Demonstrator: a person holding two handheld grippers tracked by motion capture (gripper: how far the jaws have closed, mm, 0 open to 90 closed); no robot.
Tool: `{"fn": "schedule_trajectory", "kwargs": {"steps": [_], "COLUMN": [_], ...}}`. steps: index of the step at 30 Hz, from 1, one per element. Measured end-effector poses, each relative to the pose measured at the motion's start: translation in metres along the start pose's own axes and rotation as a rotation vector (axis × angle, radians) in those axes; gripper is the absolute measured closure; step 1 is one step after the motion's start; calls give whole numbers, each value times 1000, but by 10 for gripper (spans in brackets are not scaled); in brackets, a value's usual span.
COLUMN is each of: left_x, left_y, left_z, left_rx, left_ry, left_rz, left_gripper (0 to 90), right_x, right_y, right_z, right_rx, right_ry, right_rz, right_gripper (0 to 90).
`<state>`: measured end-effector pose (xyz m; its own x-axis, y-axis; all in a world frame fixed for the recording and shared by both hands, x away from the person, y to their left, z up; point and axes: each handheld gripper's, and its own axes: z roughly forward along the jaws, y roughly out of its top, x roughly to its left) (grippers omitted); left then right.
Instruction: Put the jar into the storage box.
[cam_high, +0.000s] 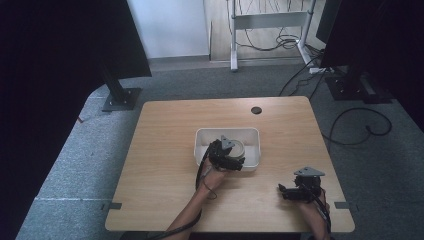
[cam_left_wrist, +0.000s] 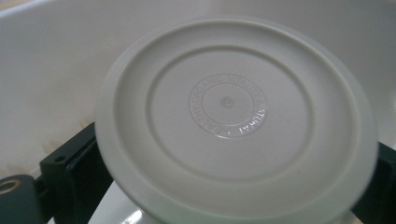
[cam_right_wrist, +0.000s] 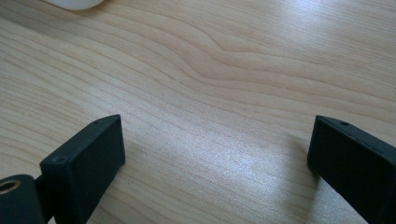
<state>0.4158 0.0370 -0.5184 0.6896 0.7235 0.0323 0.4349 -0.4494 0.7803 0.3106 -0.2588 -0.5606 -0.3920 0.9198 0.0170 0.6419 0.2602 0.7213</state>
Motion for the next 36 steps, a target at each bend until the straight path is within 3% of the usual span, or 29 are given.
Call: {"fn": "schedule_trajectory", "kwargs": {"steps": [36], "left_x": [8], "left_y": [-1], "left_z": [-44], "left_rx": [-62], "left_ry": [-54], "left_rz": [18], "left_gripper": [45], "right_x": [0], "right_y": [0], "right_z": [0], "right_rx": [0], "right_ry": [0], "right_rz": [0], "right_gripper": [37]}}
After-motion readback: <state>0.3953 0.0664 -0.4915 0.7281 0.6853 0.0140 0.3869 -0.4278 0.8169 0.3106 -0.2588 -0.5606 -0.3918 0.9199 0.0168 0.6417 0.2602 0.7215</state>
